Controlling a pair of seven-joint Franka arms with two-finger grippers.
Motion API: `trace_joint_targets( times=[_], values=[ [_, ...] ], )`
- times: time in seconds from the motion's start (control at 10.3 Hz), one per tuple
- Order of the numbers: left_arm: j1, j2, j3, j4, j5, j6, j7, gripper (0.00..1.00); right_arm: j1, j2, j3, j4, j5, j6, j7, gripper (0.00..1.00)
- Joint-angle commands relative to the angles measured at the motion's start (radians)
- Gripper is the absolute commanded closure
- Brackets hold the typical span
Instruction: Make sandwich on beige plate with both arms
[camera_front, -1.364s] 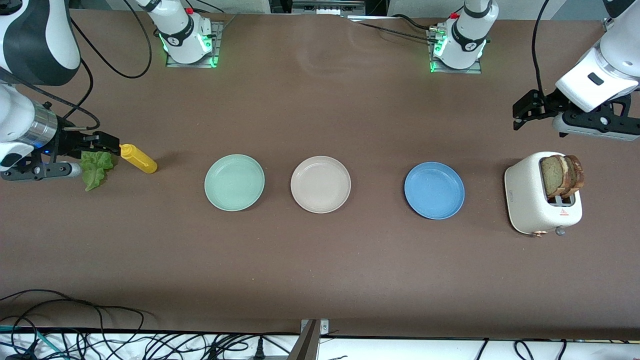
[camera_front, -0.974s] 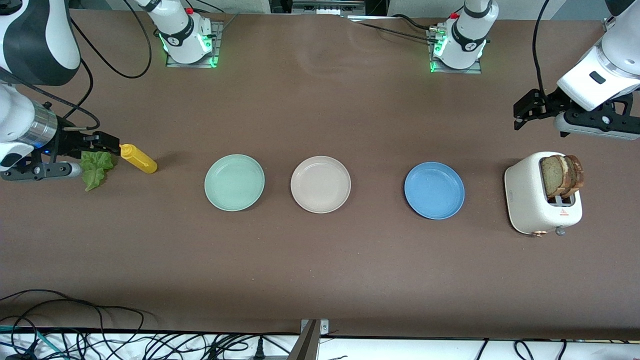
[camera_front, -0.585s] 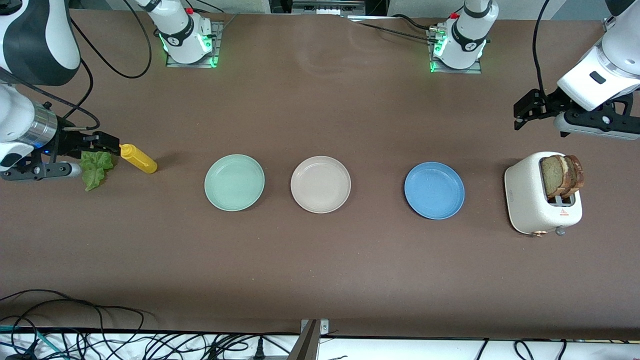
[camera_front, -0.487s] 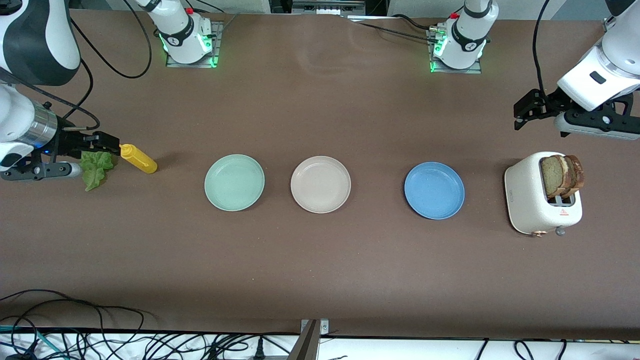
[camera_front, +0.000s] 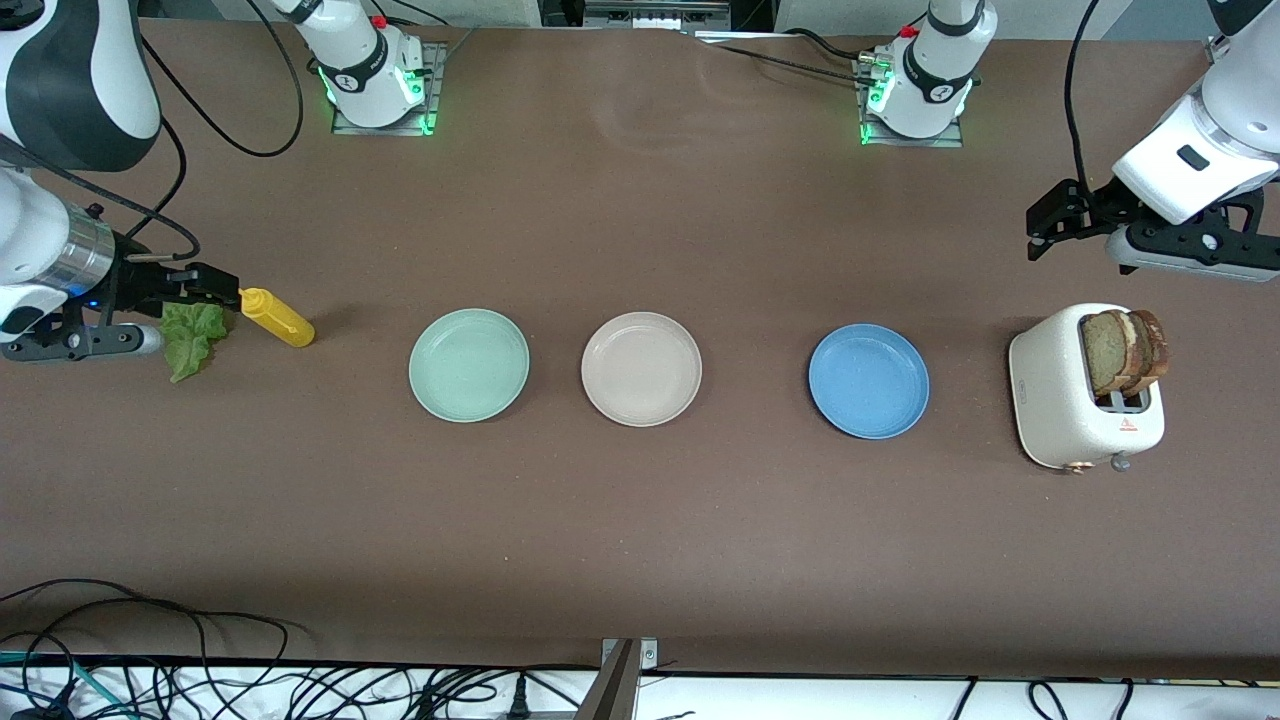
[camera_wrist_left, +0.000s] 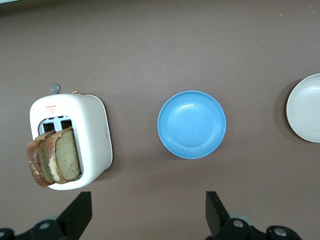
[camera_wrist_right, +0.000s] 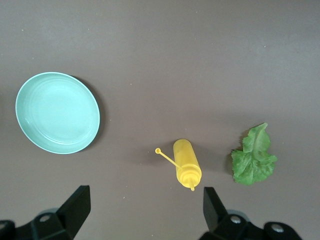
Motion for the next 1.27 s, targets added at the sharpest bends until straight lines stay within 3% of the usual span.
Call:
trace_joint_targets(
  times=[0.0,1.17],
  values=[
    [0.005,0.004,-0.005,0.012,0.012,-0.015,0.001,0.0,-0.003,-0.013,0.001,-0.009,0.005,0.007,0.001,0.0],
    [0.005,0.003,-0.005,0.017,0.012,-0.059,0.003,0.0,-0.003,-0.011,0.001,-0.006,0.007,0.007,0.001,0.0]
  ],
)
